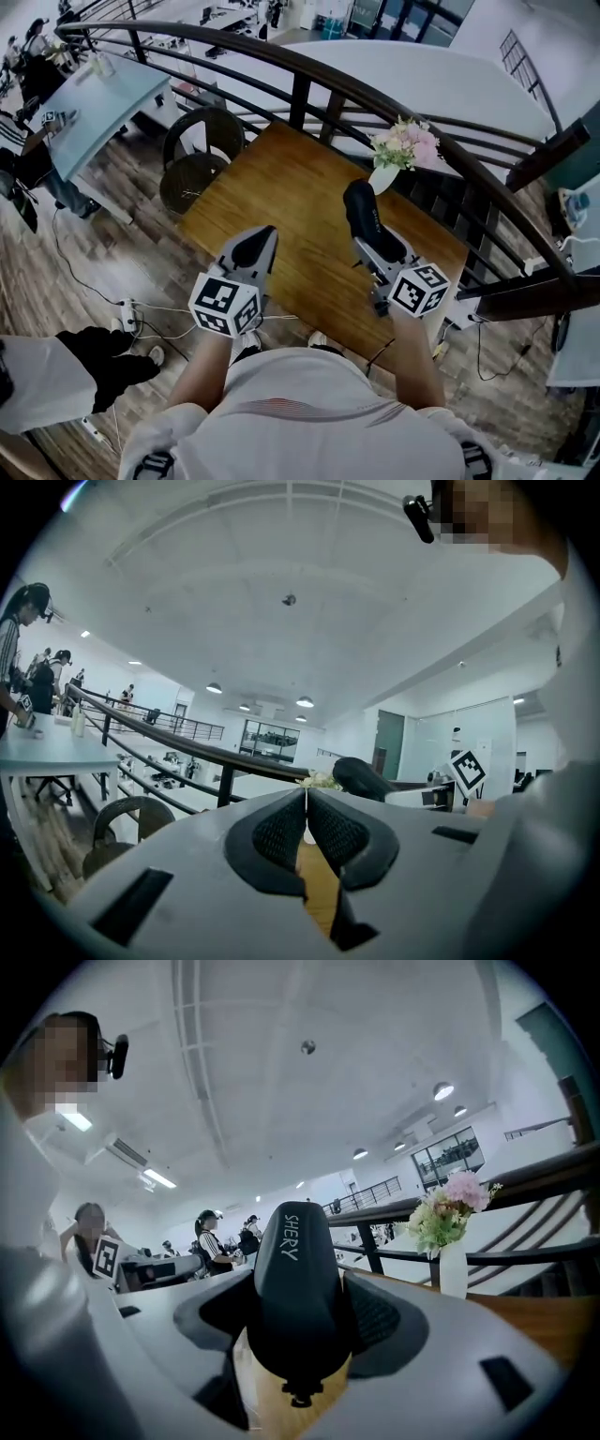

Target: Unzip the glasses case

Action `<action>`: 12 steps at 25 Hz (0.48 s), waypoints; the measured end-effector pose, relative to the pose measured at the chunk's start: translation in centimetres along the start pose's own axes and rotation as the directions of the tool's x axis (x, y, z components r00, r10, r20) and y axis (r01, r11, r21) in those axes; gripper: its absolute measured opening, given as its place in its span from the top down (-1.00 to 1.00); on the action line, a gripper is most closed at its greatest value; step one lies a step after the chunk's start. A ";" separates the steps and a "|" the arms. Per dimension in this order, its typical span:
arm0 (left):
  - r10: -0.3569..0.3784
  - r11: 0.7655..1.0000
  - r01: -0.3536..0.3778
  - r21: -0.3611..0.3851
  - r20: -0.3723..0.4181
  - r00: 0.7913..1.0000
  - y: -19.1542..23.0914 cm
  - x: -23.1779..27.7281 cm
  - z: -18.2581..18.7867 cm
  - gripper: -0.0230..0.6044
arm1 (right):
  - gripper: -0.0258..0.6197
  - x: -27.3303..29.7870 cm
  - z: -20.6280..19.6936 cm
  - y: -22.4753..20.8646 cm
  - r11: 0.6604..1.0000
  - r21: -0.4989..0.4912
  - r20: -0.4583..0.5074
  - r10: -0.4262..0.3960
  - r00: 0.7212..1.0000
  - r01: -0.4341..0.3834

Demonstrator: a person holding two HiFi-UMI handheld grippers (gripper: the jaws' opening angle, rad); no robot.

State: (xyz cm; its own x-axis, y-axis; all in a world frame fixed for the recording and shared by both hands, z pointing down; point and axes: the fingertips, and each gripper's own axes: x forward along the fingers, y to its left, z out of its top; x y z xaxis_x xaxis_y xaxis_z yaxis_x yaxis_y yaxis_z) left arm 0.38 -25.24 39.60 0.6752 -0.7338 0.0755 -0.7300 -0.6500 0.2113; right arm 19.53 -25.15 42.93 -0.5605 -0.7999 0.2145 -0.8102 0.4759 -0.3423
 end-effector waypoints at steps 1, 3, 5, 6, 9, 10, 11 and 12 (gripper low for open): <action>-0.016 1.000 0.016 -0.005 0.009 1.000 -0.3 0.0 0.3 0.87 | -0.16 -0.2 0.5 0.5 1.000 0.007 0.013 0.014 1.000 -0.014; -0.091 0.995 0.092 -0.030 0.031 0.995 -1.3 0.0 0.9 0.87 | -0.16 -0.6 1.4 1.9 0.997 0.033 0.038 0.066 0.997 -0.067; -0.217 0.972 0.221 -0.079 0.060 0.974 -2.8 -0.3 1.3 0.86 | -0.16 -1.0 2.2 4.0 0.981 0.086 0.076 0.169 0.983 -0.175; -0.290 0.947 0.298 -0.116 0.084 0.953 -3.5 -0.5 1.6 0.86 | -0.16 -1.3 2.6 5.5 0.961 0.120 0.099 0.238 0.966 -0.249; -0.523 0.797 0.557 -0.235 0.195 0.830 -5.9 -1.8 3.3 0.24 | -0.17 -2.5 3.7 9.9 0.838 0.234 0.168 0.465 0.869 -0.493; -0.582 0.739 0.626 -0.248 0.234 0.779 -6.7 -2.2 4.0 0.17 | -0.17 -2.9 4.1 11.3 0.777 0.272 0.190 0.536 0.823 -0.568; -0.626 0.693 0.679 -0.243 0.264 0.734 -7.4 -2.6 4.6 0.11 | -0.17 -3.3 4.3 12.6 0.712 0.305 0.209 0.598 0.774 -0.633; -0.661 0.658 0.718 -0.228 0.283 0.695 -8.0 -2.9 5.2 0.06 | -0.17 -3.5 4.5 13.8 0.648 0.332 0.226 0.650 0.725 -0.685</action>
State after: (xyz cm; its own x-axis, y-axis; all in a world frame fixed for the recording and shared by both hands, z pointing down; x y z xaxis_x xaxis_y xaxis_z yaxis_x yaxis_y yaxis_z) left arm 3.73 -18.98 32.64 0.9217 -0.1363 -0.3632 0.0291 -0.9093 0.4151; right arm 11.15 -17.40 33.37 -0.8948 -0.3531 -0.2734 -0.0844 0.7349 -0.6729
